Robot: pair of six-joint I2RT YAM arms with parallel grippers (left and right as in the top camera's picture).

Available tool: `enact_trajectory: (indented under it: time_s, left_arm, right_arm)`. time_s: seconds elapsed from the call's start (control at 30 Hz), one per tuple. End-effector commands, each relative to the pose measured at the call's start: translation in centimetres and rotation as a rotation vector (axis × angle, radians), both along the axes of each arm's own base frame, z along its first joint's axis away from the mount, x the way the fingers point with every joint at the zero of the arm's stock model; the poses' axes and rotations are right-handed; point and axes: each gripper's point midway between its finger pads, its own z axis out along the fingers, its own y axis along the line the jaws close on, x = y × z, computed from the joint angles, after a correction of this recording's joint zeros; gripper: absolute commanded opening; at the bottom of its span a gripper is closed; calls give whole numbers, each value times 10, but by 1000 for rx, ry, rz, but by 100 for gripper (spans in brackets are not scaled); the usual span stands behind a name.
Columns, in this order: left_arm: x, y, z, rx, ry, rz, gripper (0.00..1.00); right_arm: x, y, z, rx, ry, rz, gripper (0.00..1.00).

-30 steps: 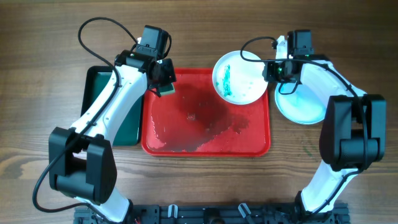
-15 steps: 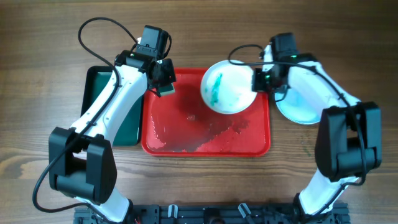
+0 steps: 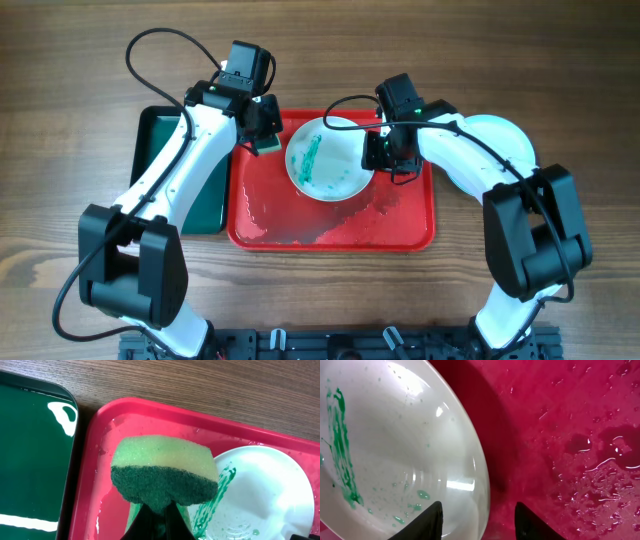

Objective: Clean dirty plates on tray and stack at the side
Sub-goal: 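Grip the rim of the last plate on the red tray with the right gripper, then scrub the third held plate with the sponge in the left gripper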

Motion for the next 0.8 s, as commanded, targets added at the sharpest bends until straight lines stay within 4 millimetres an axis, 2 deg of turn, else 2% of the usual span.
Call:
enact_trajectory:
  time_s: [0.0,0.07,0.13,0.23,0.33,0.47,0.63,0.77]
  left_arm:
    - [-2,0,1,-11,2,7,4]
    - [-6,1,-5,-5,16,3,4]
    - [-10,2,-11,10,28,-26,4]
    - [-10,-3,-10,30,16,-90,4]
    - [-4,-10,-9,30,-14,-126,4]
    - [-2,-28,-20,39,-16,-200,4]
    - [-11,-56,-60,106,38,-408,4]
    - [-15,-55,-92,128,104,-432,4]
  right_arm:
    - [-8,3,-9,21,33,-23,47]
    - [-8,3,-14,28,32,-54,42]
    - [-14,0,-23,30,53,-100,31]
    - [-14,0,-30,41,39,-120,22]
    - [-11,2,-32,52,14,-117,4]
    - [-11,2,-32,51,13,-111,4]
    - [-11,2,-32,50,9,-92,4]
    - [-15,6,-31,71,21,-62,4]
